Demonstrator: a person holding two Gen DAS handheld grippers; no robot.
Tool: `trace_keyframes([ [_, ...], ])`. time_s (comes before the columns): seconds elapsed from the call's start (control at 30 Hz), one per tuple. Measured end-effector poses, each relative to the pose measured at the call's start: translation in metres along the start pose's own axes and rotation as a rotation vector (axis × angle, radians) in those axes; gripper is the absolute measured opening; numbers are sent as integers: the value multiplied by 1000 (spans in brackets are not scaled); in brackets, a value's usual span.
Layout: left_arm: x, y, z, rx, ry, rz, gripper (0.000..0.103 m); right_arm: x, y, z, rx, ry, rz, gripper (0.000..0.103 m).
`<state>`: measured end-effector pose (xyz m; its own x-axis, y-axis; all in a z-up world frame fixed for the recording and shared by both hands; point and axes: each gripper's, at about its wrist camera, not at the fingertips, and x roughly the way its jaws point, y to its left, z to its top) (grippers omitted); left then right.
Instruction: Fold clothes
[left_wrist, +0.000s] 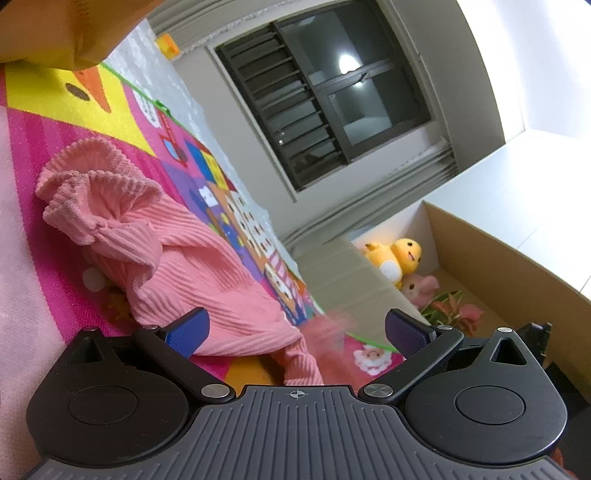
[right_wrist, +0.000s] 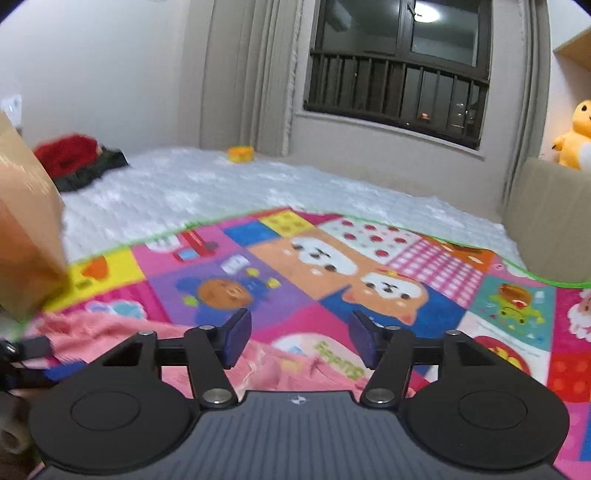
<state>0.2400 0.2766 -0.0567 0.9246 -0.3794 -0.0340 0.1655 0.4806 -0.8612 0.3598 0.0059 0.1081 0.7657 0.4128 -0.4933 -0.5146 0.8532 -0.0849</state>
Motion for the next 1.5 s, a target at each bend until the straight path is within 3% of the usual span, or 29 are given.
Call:
trace_keyframes([
  [0.1,1,-1,0,0,3,2,103,-25,-17,-2,47,-21,10,69],
  [0.2,2,-6,1,18,24,29,103,-54,-44,-27,94,-21,-22,76],
  [0.37,-9,-42,-10,60,30,232,103,-85,-91,-103,138,4,-177,79],
  [0.47,-15,-48,-20,15,7,271,103,-101,-120,-155,192,13,-292,79],
  [0.57,-7,-41,-9,-111,-51,376,97,-111,-150,-194,348,2,-352,79],
  [0.63,-2,-34,4,-166,-103,456,82,-114,-164,-217,439,-6,-360,80],
  [0.67,2,-30,11,-167,-126,504,78,-112,-167,-230,473,-7,-362,80],
  [0.7,10,-27,19,-144,-133,564,68,-110,-171,-241,514,-9,-354,80],
  [0.73,18,-24,23,-111,-126,614,47,-111,-173,-244,538,-25,-347,80],
  [0.77,26,-22,28,-69,-108,652,35,-114,-174,-243,544,-48,-351,83],
  [0.8,34,-21,34,-25,-88,687,15,-118,-173,-244,544,-73,-362,87],
  [0.83,42,-19,39,20,-68,722,12,-120,-171,-246,541,-91,-367,87],
  [1.0,45,-60,61,218,-75,699,8,-126,-173,-248,552,-151,-348,92],
  [1.07,45,-78,71,297,-80,685,8,-127,-178,-250,585,-161,-330,94],
  [1.1,38,-81,72,258,-106,661,8,-128,-181,-251,601,-166,-323,95],
  [1.17,18,-82,72,139,-169,615,23,-130,-184,-254,625,-179,-314,97],
  [1.2,5,-77,67,58,-194,600,48,-130,-184,-255,629,-184,-311,98],
  [1.23,0,-71,62,0,-186,589,66,-131,-184,-255,630,-188,-309,98],
  [1.37,-7,-44,46,-180,-129,564,72,-129,-183,-255,625,-187,-306,99],
  [1.5,21,-34,46,-138,-113,617,85,-128,-182,-254,621,-183,-312,100],
])
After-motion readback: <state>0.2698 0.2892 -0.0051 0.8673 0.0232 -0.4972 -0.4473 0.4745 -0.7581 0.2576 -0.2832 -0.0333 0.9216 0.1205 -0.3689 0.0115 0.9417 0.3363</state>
